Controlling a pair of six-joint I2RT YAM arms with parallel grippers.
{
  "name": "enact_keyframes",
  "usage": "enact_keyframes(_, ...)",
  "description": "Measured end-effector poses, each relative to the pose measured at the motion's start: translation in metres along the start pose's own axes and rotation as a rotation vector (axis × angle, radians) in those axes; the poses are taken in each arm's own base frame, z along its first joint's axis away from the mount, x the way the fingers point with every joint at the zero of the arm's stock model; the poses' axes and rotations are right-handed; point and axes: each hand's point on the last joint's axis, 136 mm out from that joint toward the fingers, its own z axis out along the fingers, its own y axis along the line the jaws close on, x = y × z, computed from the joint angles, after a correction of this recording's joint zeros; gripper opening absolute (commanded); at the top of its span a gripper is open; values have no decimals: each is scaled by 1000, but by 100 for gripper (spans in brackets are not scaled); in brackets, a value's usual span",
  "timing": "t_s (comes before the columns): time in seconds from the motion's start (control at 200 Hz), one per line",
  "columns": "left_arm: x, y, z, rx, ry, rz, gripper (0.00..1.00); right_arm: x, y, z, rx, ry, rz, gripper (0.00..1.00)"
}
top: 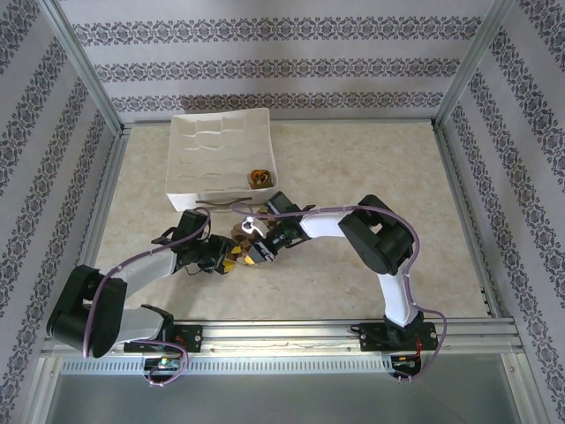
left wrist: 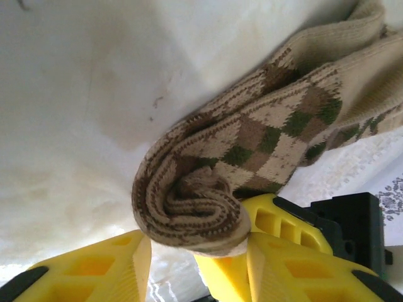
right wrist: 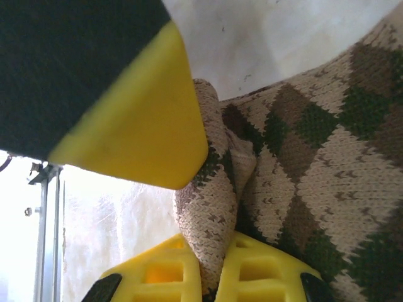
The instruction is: Roll the socks
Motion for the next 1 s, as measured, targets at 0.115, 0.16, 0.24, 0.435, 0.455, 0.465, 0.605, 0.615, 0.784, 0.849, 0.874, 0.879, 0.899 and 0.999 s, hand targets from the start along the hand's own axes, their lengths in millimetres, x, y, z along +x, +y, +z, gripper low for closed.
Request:
enact_keyframes(0.115, -2, 2, 3, -7, -1, 9, 39, -1, 0, 0, -19, 4, 39, 0)
enact_keyframes(0.16, -4, 4, 6, -17, -4, 13, 37, -1, 0, 0, -28, 6, 54, 0)
enact_keyframes(0.24, -8, 8, 11, -38, -7, 20, 27, -1, -1, 0, -39, 8, 77, 0)
enact_keyframes(0.435, -9, 2, 15, -59, 7, 50, 5, 2, -2, -3, -3, -2, 55, 30)
enact_keyframes(0.455, -9, 2, 15, -62, 8, 55, 5, 4, -1, -4, 8, -5, 32, 33)
enact_keyframes(0.465, -9, 2, 15, -62, 8, 54, 4, 4, 0, -5, 17, -6, 26, 34)
enact_keyframes(0.605, -9, 3, 15, -73, 9, 54, 3, 25, 17, -19, 210, 4, -188, 48)
enact_keyframes(0.615, -9, 3, 15, -73, 9, 54, 3, 27, 18, -20, 229, 4, -212, 49)
enact_keyframes(0.784, -9, 4, 13, -94, 9, 45, 3, 23, 36, -29, 511, 6, -601, 51)
enact_keyframes(0.849, -9, 4, 13, -105, 11, 41, 3, 17, 35, -26, 616, 22, -726, 52)
enact_keyframes(0.874, -9, 4, 13, -108, 11, 41, 3, 16, 34, -25, 652, 31, -767, 53)
enact_keyframes(0.879, -9, 4, 13, -108, 11, 41, 3, 16, 34, -25, 660, 36, -778, 53)
enact_keyframes(0.899, -9, 4, 13, -110, 12, 39, 3, 15, 34, -24, 684, 44, -806, 53)
enact_keyframes(0.999, -9, 4, 13, -119, 15, 38, 3, 11, 29, -18, 782, 85, -928, 52)
